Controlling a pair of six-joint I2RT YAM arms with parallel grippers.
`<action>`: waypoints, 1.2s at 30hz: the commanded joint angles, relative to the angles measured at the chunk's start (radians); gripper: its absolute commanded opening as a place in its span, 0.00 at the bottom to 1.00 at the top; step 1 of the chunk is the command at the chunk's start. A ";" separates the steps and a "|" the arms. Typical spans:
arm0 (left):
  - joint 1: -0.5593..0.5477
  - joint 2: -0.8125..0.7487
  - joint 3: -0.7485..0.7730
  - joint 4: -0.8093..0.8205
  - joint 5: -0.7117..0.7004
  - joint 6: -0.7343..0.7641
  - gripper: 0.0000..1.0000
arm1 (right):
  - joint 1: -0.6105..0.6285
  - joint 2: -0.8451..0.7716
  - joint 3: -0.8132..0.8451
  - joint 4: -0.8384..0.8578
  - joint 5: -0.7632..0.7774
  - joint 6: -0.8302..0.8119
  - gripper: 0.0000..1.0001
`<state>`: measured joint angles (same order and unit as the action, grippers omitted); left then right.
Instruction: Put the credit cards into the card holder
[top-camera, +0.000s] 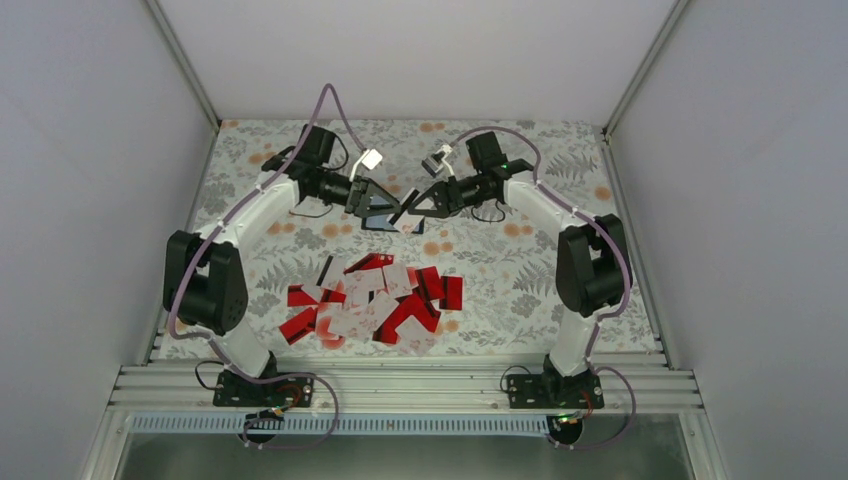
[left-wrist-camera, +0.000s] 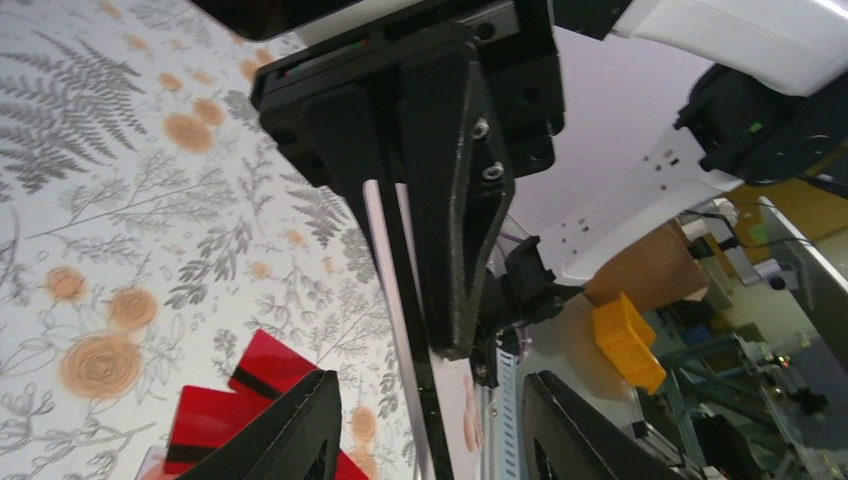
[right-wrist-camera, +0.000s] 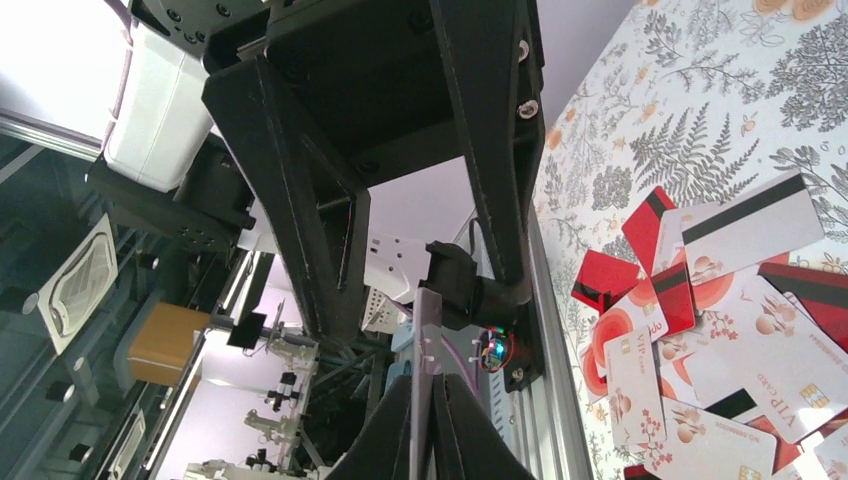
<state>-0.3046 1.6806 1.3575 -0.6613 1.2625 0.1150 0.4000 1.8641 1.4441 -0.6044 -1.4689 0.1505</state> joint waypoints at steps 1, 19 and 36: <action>0.005 0.026 0.045 -0.076 0.116 0.110 0.45 | 0.019 0.013 0.043 -0.036 -0.042 -0.055 0.05; -0.014 0.055 0.047 -0.077 0.098 0.095 0.21 | 0.038 0.024 0.058 -0.045 -0.042 -0.054 0.05; -0.008 0.037 0.042 -0.051 0.107 0.061 0.02 | 0.062 0.005 0.076 -0.052 0.000 -0.063 0.35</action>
<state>-0.3141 1.7306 1.3830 -0.7422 1.3460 0.1711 0.4339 1.8805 1.4807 -0.6640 -1.4853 0.0929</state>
